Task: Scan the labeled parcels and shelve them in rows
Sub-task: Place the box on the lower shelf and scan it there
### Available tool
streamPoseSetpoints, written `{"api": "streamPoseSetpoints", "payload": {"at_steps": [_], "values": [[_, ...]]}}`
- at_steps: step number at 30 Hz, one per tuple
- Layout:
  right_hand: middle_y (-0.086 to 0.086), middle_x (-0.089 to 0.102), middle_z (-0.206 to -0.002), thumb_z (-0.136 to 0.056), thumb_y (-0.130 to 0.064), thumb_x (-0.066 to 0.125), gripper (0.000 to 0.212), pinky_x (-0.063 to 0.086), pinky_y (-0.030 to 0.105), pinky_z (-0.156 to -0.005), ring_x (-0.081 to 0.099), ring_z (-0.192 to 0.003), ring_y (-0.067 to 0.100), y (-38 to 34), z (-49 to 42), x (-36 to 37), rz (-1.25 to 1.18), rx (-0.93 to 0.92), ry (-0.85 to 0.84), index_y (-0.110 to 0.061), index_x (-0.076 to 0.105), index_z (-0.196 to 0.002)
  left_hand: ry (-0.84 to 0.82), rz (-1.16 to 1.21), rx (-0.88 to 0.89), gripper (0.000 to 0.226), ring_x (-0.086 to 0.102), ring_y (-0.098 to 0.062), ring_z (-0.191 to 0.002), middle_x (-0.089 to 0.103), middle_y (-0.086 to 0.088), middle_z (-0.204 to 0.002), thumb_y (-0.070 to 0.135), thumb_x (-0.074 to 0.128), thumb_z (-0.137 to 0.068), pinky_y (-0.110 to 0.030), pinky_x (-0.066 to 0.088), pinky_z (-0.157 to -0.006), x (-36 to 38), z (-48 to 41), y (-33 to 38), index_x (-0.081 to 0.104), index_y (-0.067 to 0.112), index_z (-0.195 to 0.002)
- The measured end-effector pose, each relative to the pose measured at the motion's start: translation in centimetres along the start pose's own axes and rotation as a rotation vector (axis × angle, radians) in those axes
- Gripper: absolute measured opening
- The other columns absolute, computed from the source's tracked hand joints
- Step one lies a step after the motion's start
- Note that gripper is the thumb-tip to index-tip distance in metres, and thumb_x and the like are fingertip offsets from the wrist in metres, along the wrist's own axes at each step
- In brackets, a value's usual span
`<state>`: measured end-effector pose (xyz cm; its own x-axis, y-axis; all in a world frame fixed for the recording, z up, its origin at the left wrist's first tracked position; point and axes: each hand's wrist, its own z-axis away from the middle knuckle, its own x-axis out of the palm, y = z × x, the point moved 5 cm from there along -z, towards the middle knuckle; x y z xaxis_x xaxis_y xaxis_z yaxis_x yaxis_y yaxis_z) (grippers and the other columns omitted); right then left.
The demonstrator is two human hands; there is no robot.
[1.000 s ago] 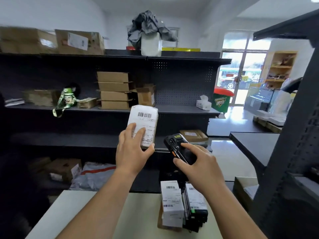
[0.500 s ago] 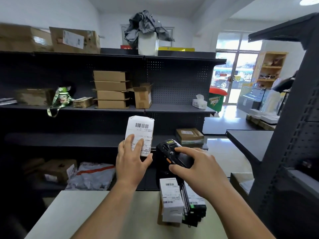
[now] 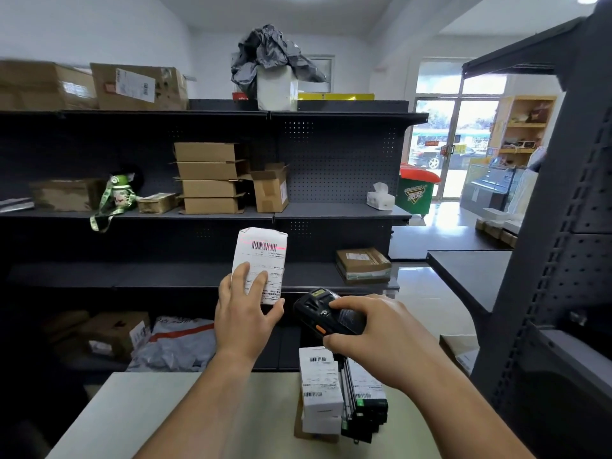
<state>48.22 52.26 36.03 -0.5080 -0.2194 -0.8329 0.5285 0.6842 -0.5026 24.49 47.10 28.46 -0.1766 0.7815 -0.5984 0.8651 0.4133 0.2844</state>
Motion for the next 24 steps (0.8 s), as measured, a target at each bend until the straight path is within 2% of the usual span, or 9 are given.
{"api": "streamPoseSetpoints", "payload": {"at_steps": [3, 8, 14, 17, 20, 24], "values": [[-0.019, 0.046, -0.106, -0.076, -0.054, 0.068, 0.055, 0.045, 0.028, -0.089, 0.047, -0.105, 0.005, 0.6, -0.1, -0.2, 0.008, -0.018, -0.006, -0.048, 0.055, -0.129, -0.006, -0.026, -0.005, 0.059, 0.041, -0.035, -0.126, 0.043, -0.011, -0.142, 0.039, 0.081, -0.075, -0.053, 0.054, -0.084, 0.0, 0.3, 0.4, 0.062, 0.015, -0.125], [-0.021, 0.047, -0.109, -0.076, -0.055, 0.068, 0.055, 0.046, 0.028, -0.09, 0.048, -0.108, 0.005, 1.9, -0.3, 0.4, -0.028, -0.054, 0.002, -0.048, 0.054, -0.129, -0.011, -0.051, -0.018, 0.059, 0.039, -0.036, -0.125, 0.044, -0.013, -0.141, 0.038, 0.081, -0.075, -0.054, 0.053, -0.087, -0.8, 1.3, 0.7, 0.061, 0.014, -0.125], [-0.021, 0.052, -0.119, -0.078, -0.052, 0.07, 0.054, 0.046, 0.026, -0.086, 0.049, -0.105, 0.004, 3.4, 1.5, 2.9, -0.136, -0.073, 0.11, -0.045, 0.057, -0.129, -0.108, 0.035, -0.105, 0.06, 0.029, -0.021, -0.134, 0.034, -0.001, -0.149, 0.044, 0.074, -0.081, -0.043, 0.045, -0.1, -4.4, 5.0, 0.4, 0.056, 0.02, -0.133], [-0.021, 0.05, -0.118, -0.078, -0.051, 0.072, 0.053, 0.05, 0.028, -0.086, 0.052, -0.106, 0.006, 3.7, 4.6, 4.1, -0.159, -0.052, 0.199, -0.042, 0.058, -0.129, -0.151, 0.138, -0.115, 0.061, 0.028, -0.016, -0.134, 0.03, 0.007, -0.149, 0.045, 0.072, -0.082, -0.038, 0.045, -0.098, -7.6, 7.2, 0.6, 0.053, 0.024, -0.135], [-0.017, 0.052, -0.127, -0.079, -0.053, 0.072, 0.055, 0.052, 0.031, -0.091, 0.054, -0.113, 0.01, 3.6, 9.2, 4.9, -0.169, -0.003, 0.276, -0.042, 0.058, -0.131, -0.148, 0.255, -0.099, 0.059, 0.03, -0.014, -0.134, 0.031, 0.011, -0.147, 0.041, 0.074, -0.081, -0.037, 0.045, -0.098, -11.0, 9.1, 1.4, 0.054, 0.026, -0.134], [-0.021, 0.05, -0.121, -0.078, -0.046, 0.077, 0.054, 0.046, 0.025, -0.093, 0.05, -0.107, 0.004, 2.8, 17.5, 4.6, -0.19, 0.082, 0.415, -0.04, 0.061, -0.129, -0.169, 0.371, -0.003, 0.056, 0.031, -0.013, -0.133, 0.031, 0.012, -0.147, 0.039, 0.076, -0.08, -0.031, 0.041, -0.094, -14.3, 12.9, 3.8, 0.056, 0.027, -0.13]]}}
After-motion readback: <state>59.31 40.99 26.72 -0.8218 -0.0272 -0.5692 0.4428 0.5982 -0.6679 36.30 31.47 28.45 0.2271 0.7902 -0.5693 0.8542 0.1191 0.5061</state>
